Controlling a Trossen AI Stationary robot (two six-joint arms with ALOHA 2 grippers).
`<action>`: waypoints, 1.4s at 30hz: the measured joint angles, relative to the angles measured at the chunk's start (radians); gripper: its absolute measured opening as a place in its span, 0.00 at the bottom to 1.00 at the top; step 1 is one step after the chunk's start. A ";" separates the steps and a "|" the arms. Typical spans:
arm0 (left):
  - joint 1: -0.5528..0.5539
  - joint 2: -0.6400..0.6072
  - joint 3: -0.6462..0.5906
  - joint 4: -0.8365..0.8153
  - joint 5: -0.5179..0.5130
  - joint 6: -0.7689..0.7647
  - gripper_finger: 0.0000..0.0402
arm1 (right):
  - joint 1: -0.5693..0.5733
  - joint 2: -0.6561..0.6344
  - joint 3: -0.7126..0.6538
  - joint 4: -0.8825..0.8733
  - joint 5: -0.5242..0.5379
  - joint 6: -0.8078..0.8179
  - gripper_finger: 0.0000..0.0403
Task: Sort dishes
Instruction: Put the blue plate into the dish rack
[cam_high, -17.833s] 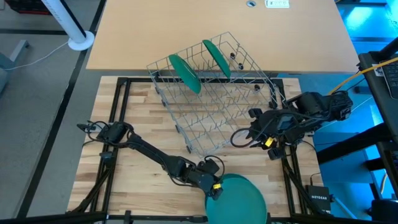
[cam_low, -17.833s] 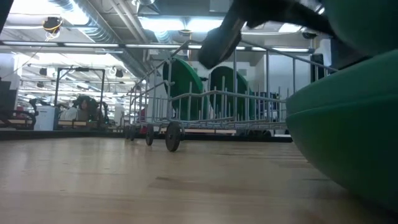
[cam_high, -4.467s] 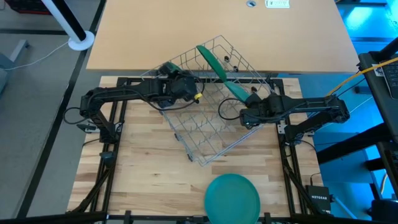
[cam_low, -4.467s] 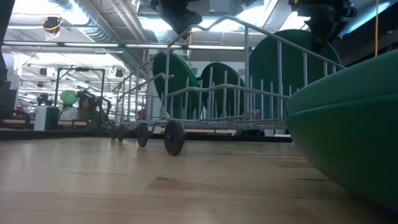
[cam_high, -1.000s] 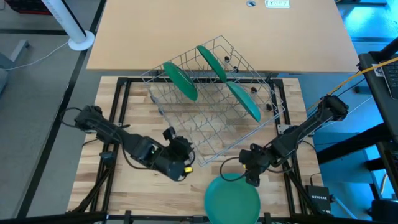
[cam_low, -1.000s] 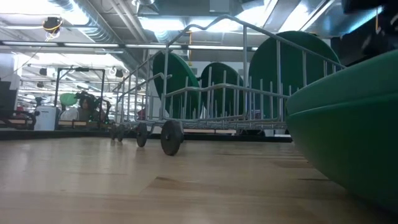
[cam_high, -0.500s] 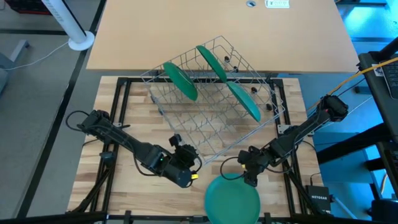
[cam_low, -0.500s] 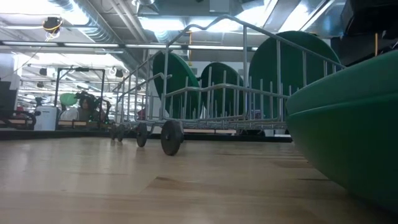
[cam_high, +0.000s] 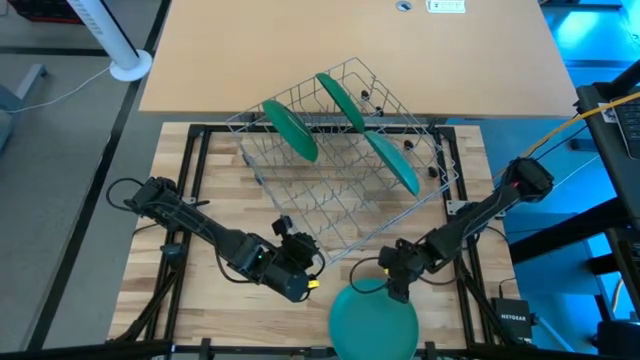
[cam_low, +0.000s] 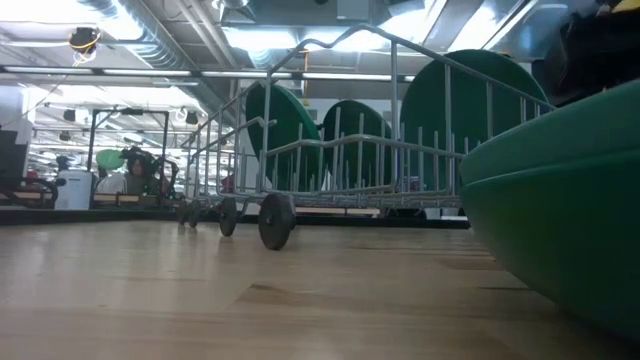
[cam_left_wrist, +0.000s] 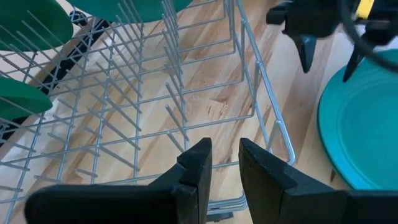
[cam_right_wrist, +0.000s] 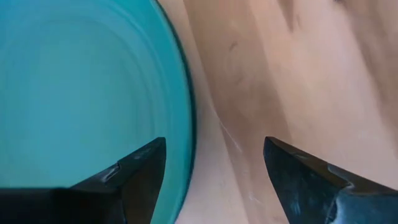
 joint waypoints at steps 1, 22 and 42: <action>0.000 0.000 0.000 -0.001 0.000 0.000 0.18 | 0.000 0.014 -0.001 0.012 -0.014 -0.001 0.68; 0.000 0.000 0.000 0.000 -0.001 0.000 0.18 | -0.001 0.051 0.000 0.072 -0.062 -0.012 0.45; 0.002 0.000 0.000 0.000 0.000 -0.001 0.18 | 0.000 0.051 0.082 -0.007 -0.056 -0.011 0.06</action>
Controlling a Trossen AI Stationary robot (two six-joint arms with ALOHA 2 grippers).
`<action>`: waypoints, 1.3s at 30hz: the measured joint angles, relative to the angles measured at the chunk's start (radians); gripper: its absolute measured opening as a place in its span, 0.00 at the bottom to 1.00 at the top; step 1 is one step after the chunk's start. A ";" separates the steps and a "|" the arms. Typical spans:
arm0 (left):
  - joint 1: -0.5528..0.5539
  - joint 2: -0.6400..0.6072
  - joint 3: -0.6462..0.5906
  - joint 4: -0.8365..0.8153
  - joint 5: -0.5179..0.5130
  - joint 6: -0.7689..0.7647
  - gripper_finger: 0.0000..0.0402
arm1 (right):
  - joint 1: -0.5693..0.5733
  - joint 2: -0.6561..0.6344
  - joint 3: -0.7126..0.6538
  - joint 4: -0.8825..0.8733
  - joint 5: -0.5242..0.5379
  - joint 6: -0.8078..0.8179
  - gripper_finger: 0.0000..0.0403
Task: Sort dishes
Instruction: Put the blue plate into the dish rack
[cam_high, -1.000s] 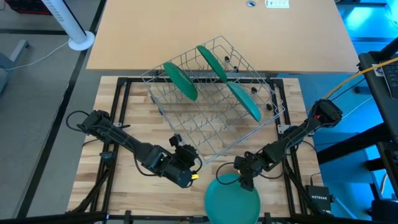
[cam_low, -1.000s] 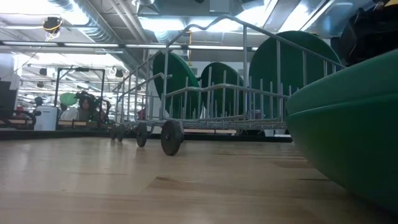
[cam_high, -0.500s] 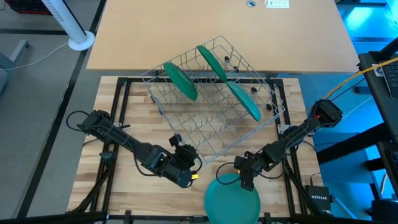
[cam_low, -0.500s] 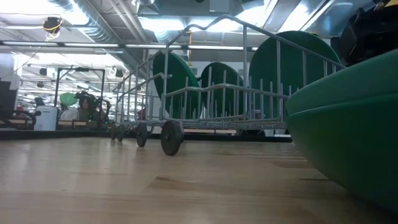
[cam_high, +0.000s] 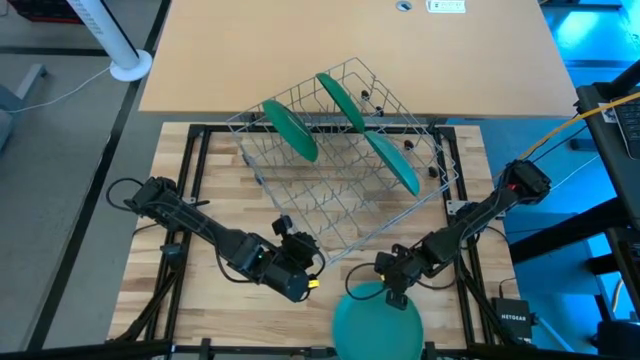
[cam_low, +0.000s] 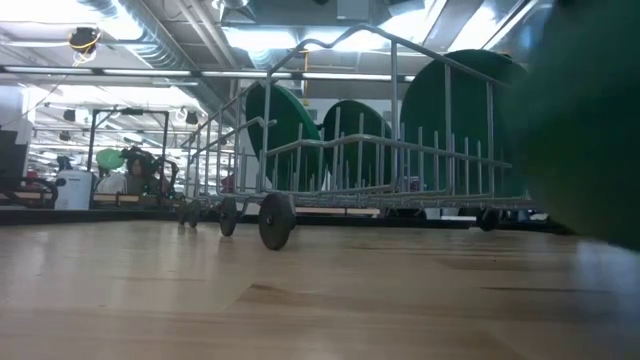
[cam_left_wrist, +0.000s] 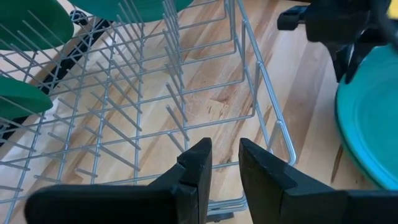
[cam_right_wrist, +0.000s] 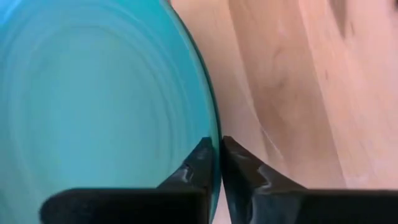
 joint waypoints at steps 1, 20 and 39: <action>0.001 0.000 0.000 0.000 0.000 0.000 0.18 | 0.000 -0.001 0.016 -0.017 0.008 -0.001 0.07; 0.003 0.000 0.000 0.000 0.000 0.000 0.18 | -0.001 -0.001 0.145 -0.267 0.097 -0.060 0.03; -0.001 0.000 0.000 0.327 0.207 0.266 0.18 | -0.001 -0.002 0.440 -0.671 0.333 -0.111 0.02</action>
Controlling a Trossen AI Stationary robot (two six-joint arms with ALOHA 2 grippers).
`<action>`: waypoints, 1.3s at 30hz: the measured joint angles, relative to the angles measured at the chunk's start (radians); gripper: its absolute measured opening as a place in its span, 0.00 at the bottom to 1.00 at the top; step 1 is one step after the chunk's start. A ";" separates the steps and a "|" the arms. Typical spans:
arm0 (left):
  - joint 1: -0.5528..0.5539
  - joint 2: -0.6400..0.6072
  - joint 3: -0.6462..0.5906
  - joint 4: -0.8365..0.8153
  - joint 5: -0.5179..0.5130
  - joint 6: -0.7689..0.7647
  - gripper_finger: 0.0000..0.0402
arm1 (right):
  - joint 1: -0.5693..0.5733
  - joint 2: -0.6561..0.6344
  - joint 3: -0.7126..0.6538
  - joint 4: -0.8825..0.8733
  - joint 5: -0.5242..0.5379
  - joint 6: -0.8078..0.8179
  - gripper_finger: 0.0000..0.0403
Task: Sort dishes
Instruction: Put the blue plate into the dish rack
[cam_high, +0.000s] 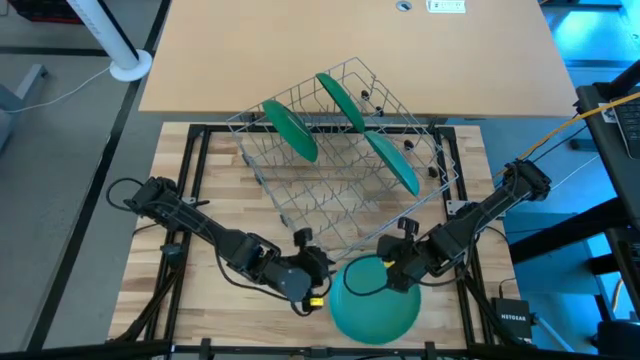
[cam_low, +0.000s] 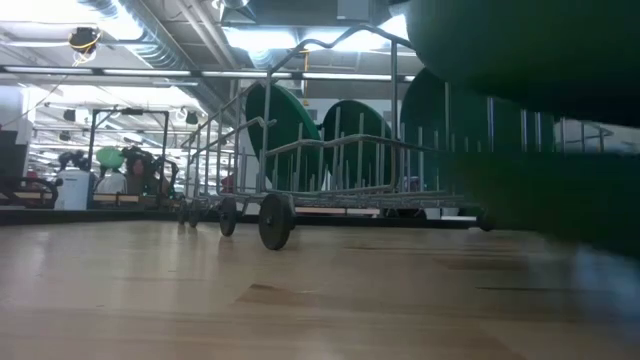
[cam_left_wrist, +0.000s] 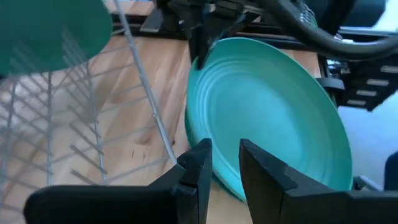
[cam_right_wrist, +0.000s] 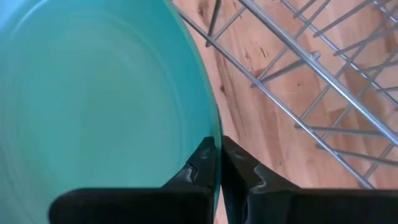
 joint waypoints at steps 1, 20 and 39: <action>0.000 0.000 0.000 0.003 0.001 0.015 0.18 | 0.000 0.000 0.000 -0.004 0.001 0.000 0.02; 0.058 0.000 0.000 0.015 0.116 0.089 0.18 | 0.000 0.001 0.000 -0.004 -0.003 -0.048 0.02; 0.138 0.000 0.000 0.116 0.318 0.035 0.46 | 0.000 0.001 0.188 -0.105 0.065 -0.129 0.02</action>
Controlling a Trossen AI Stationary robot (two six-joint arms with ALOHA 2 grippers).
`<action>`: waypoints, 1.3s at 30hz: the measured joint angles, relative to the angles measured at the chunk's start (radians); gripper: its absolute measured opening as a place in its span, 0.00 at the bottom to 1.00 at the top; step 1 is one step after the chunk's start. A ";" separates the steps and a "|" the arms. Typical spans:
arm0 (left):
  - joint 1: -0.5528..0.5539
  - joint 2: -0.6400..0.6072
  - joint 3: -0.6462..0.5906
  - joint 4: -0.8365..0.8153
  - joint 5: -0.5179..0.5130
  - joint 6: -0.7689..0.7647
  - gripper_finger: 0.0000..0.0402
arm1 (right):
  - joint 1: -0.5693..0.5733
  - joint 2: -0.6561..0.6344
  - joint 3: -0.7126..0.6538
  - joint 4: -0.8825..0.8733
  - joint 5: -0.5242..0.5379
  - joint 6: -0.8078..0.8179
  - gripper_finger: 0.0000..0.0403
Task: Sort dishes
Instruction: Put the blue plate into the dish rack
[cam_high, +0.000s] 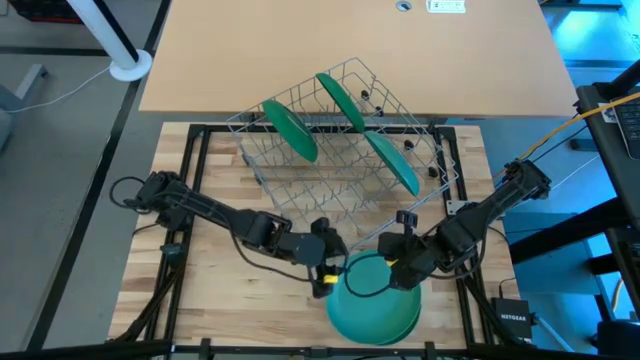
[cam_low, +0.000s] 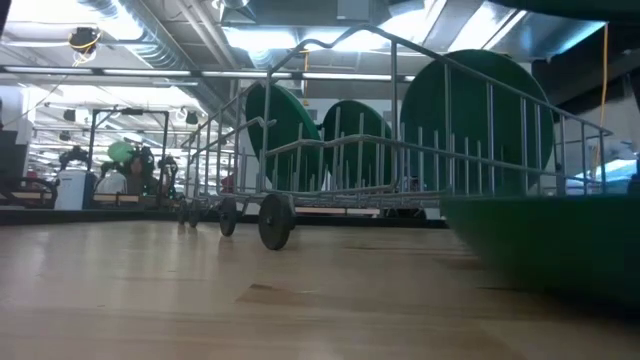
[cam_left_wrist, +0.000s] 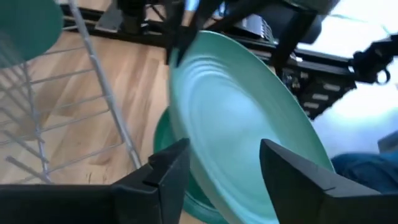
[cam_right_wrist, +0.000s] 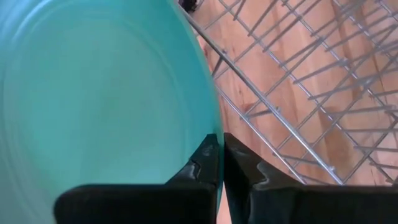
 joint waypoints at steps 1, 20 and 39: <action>0.008 0.000 0.000 -0.001 0.000 -0.013 0.47 | 0.000 0.000 0.005 0.000 0.000 -0.002 0.02; 0.104 0.000 0.000 0.003 0.125 -0.170 0.49 | 0.000 0.000 0.077 0.000 0.167 -0.080 0.03; 0.147 0.000 0.000 -0.017 0.099 -0.148 0.05 | -0.001 -0.001 0.110 0.016 0.246 -0.125 0.07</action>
